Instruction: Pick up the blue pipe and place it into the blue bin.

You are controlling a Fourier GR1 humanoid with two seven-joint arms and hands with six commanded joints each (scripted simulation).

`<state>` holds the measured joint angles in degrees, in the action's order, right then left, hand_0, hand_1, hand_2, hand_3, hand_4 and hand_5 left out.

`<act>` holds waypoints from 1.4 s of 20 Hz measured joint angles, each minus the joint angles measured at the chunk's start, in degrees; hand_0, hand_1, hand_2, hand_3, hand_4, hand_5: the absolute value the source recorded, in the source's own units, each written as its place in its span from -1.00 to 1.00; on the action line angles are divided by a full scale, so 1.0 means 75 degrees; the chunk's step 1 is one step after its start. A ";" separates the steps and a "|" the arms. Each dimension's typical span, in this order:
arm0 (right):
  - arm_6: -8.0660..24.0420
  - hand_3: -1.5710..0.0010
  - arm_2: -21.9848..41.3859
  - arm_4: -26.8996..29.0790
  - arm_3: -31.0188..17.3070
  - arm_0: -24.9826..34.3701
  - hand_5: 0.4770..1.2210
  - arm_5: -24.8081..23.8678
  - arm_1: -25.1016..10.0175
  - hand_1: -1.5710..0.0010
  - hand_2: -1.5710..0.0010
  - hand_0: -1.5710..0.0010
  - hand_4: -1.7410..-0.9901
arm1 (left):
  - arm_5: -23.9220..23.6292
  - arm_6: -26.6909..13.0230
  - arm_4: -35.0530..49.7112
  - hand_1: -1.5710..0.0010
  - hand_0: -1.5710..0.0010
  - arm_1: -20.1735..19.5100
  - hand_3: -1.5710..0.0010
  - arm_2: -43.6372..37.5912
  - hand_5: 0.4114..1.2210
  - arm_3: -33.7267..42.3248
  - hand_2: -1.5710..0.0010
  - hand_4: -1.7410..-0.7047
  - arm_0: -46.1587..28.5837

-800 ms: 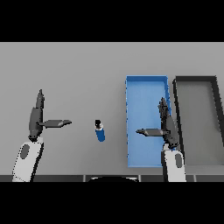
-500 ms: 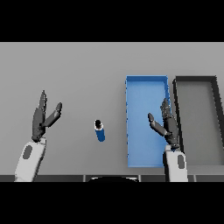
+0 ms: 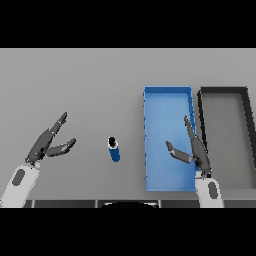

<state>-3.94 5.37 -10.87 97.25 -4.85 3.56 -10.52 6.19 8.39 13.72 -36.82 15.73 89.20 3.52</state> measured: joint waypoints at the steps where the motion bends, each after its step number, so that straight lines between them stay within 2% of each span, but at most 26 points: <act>1: -0.0008 1.00 0.0012 0.0075 0.0105 -0.0060 -0.73 0.0044 0.0023 1.00 1.00 1.00 0.46 | 0.0180 0.0018 0.0063 1.00 1.00 -0.0086 1.00 0.0091 -0.59 0.0214 1.00 0.46 -0.0081; 3: 0.0009 1.00 0.0031 0.0108 0.0016 -0.0013 -0.72 0.0089 0.0051 1.00 1.00 1.00 0.42 | 0.0372 -0.0121 -0.0081 1.00 1.00 -0.0164 1.00 0.0439 -0.66 0.0669 1.00 0.44 -0.0337; 5: 0.0124 1.00 0.0078 0.0077 -0.0057 0.0124 -0.72 0.0064 0.0132 1.00 1.00 1.00 0.38 | 0.0470 -0.0559 -0.0262 1.00 1.00 -0.0232 1.00 0.0777 -0.75 0.1051 1.00 0.40 -0.0404; 7: -0.0005 1.00 -0.0015 0.0237 0.0004 0.0057 -0.74 0.0134 0.0078 1.00 1.00 1.00 0.37 | 0.0564 -0.1207 -0.0376 1.00 1.00 -0.0186 1.00 0.1148 -0.82 0.1345 1.00 0.34 -0.0382; 9: -0.0003 1.00 0.0005 0.0185 0.0028 0.0053 -0.74 0.0127 0.0056 1.00 1.00 1.00 0.39 | 0.0650 -0.1413 -0.0569 1.00 1.00 -0.0060 1.00 0.1474 -0.85 0.1451 1.00 0.28 -0.0394; 13: 0.0107 1.00 0.0015 0.0204 -0.0049 0.0131 -0.75 0.0129 0.0116 1.00 1.00 1.00 0.41 | 0.0750 -0.1391 -0.0981 1.00 1.00 0.0342 1.00 0.1941 -0.85 0.1266 1.00 0.19 -0.0190; 15: 0.0073 1.00 0.0042 0.0187 0.0027 0.0044 -0.77 0.0154 0.0103 1.00 1.00 1.00 0.41 | 0.0712 -0.1181 -0.1086 1.00 1.00 0.0650 1.00 0.2097 -0.82 0.1200 1.00 0.14 -0.0075; 19: 0.0080 1.00 0.0123 0.0208 0.0141 -0.0120 -0.79 0.0154 0.0238 1.00 1.00 1.00 0.43 | 0.0492 -0.1134 -0.1339 1.00 1.00 0.1400 1.00 0.2276 -0.81 0.0582 1.00 0.18 0.0332; 20: 0.0200 1.00 0.0035 0.0247 0.0115 -0.0022 -0.79 0.0140 0.0174 1.00 1.00 1.00 0.43 | 0.0434 -0.1256 -0.1424 1.00 1.00 0.1626 1.00 0.2334 -0.81 0.0317 1.00 0.19 0.0444; 23: -0.0036 1.00 0.0025 0.0221 0.0079 -0.0116 -0.81 0.0145 0.0148 1.00 1.00 1.00 0.44 | 0.0360 -0.1029 -0.1373 1.00 1.00 0.2034 1.00 0.2274 -0.79 -0.0208 1.00 0.16 0.0584; 28: -0.0044 1.00 0.0011 0.0246 0.0064 -0.0108 -0.81 0.0144 0.0166 1.00 1.00 1.00 0.45 | 0.0073 -0.0619 -0.1779 1.00 1.00 0.2598 1.00 0.2393 -0.74 -0.1007 0.97 0.24 0.0827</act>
<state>-4.27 5.46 -9.02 97.73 -5.66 4.64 -9.28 6.74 3.75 0.38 -17.34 33.68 81.65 9.72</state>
